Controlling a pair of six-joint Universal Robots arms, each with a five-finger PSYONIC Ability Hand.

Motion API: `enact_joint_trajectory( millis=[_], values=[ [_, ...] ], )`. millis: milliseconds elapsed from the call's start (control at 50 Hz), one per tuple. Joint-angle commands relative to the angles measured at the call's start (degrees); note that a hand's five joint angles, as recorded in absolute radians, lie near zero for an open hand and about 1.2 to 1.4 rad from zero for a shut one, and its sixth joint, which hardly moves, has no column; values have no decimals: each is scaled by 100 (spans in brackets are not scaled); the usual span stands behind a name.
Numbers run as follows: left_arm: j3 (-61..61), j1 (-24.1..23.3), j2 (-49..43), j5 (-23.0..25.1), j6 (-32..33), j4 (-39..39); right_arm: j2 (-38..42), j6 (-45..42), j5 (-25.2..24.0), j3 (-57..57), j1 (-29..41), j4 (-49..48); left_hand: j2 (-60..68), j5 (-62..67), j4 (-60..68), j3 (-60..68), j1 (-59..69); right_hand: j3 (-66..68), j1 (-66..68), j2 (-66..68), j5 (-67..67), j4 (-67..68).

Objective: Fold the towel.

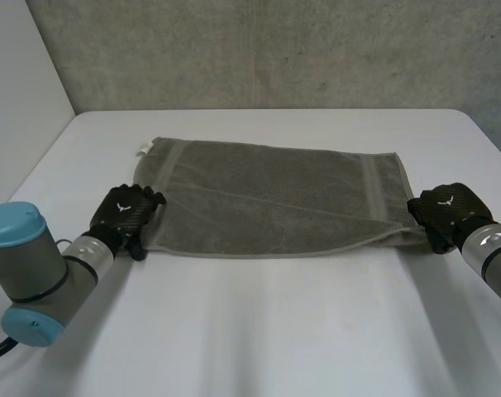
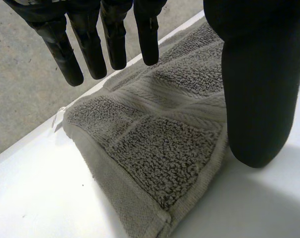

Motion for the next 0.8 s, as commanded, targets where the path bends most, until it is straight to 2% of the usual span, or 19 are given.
enact_joint_trajectory(
  millis=[20,220,400,600,800],
  values=[
    [142,-12,-139,6,0,-1,50,0,0,0,4,1,498,506,501,497,501,295,316,295,236,308],
    [265,-21,-157,-20,-176,25,59,-9,9,0,4,1,1575,1583,1578,1574,1578,295,316,295,236,308],
    [274,-21,-69,-55,-940,131,59,-17,9,0,4,1,2398,2405,2401,2396,2400,295,316,295,236,308],
    [257,-38,28,-47,-1028,140,76,-18,9,0,4,1,2349,2356,2352,2347,2352,295,316,295,236,308],
    [99,-161,-34,24,-941,122,76,-35,9,0,4,1,1576,1583,1579,1574,1578,295,316,295,236,308]
  ],
)
